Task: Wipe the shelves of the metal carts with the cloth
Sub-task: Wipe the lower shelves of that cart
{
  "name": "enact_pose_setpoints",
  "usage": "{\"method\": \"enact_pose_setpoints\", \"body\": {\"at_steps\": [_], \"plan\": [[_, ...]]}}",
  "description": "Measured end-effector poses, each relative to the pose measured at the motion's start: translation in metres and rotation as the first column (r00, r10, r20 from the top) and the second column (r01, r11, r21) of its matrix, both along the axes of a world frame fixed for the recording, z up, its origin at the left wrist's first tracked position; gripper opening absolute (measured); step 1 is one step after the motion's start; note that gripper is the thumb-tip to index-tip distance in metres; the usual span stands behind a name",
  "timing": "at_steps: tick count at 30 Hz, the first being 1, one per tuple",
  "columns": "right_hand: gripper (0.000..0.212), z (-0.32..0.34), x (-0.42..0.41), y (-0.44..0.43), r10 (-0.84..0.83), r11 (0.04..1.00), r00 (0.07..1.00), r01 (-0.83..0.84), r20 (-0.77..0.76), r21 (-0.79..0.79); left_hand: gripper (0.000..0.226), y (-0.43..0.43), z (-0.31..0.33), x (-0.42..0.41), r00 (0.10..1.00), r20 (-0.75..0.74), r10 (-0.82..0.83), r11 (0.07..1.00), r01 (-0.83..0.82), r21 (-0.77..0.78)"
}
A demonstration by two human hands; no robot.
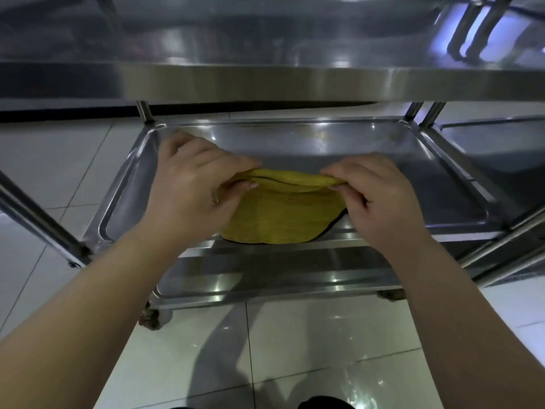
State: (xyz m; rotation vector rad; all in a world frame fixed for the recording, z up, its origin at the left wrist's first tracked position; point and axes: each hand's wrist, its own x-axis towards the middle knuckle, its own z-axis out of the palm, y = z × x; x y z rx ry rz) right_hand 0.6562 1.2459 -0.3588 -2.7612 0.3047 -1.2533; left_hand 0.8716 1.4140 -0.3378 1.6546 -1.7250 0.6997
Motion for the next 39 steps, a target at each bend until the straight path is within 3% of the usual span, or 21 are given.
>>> {"method": "enact_pose_setpoints", "body": {"at_steps": [3, 12, 18, 22, 26, 29, 31, 34, 36, 39], "plan": [[0.018, -0.018, -0.012, 0.011, -0.014, 1.000, 1.000, 0.014, -0.005, 0.019, 0.022, 0.010, -0.019, -0.015, 0.995, -0.094, -0.038, 0.996, 0.045, 0.076], [0.022, -0.132, -0.076, 0.031, -0.051, 0.954, 0.971, 0.117, -0.235, 0.274, 0.021, 0.012, -0.149, -0.069, 0.929, -0.366, -0.057, 0.951, 0.162, 0.263], [0.028, -0.218, -0.128, 0.036, -0.186, 0.855, 0.903, 0.343, -0.388, 0.390, 0.018, -0.012, -0.250, -0.119, 0.840, -0.542, 0.006, 0.793, 0.326, 0.515], [0.046, -0.252, -0.151, 0.007, -0.320, 0.842, 0.805, 0.484, -0.500, 0.240, 0.017, -0.052, -0.295, -0.153, 0.743, -0.666, 0.064, 0.741, 0.412, 0.531], [0.047, -0.256, -0.130, -0.068, -0.508, 0.790, 0.724, 0.607, -0.467, 0.081, 0.011, -0.131, -0.313, -0.169, 0.606, -0.767, 0.208, 0.862, 0.257, 0.437], [0.041, -0.278, -0.085, -0.114, -0.575, 0.745, 0.656, 0.666, -0.489, 0.016, 0.014, -0.174, -0.344, -0.166, 0.480, -0.788, 0.386, 0.851, 0.143, 0.504], [0.053, -0.312, -0.057, -0.123, -0.574, 0.651, 0.564, 0.754, -0.593, 0.087, 0.020, -0.176, -0.373, -0.160, 0.527, -0.694, 0.491, 0.778, 0.093, 0.622], [0.066, -0.370, -0.033, -0.111, -0.423, 0.464, 0.529, 0.824, -0.736, 0.325, 0.032, -0.159, -0.405, -0.147, 0.741, -0.433, 0.513, 0.730, -0.112, 0.674], [0.067, -0.398, -0.023, -0.102, -0.343, 0.445, 0.543, 0.813, -0.767, 0.377, 0.036, -0.156, -0.415, -0.134, 0.817, -0.340, 0.465, 0.754, -0.164, 0.637], [0.069, -0.421, -0.007, -0.106, -0.367, 0.463, 0.494, 0.832, -0.788, 0.306, 0.046, -0.167, -0.426, -0.110, 0.887, -0.163, 0.433, 0.682, -0.203, 0.702]]}}
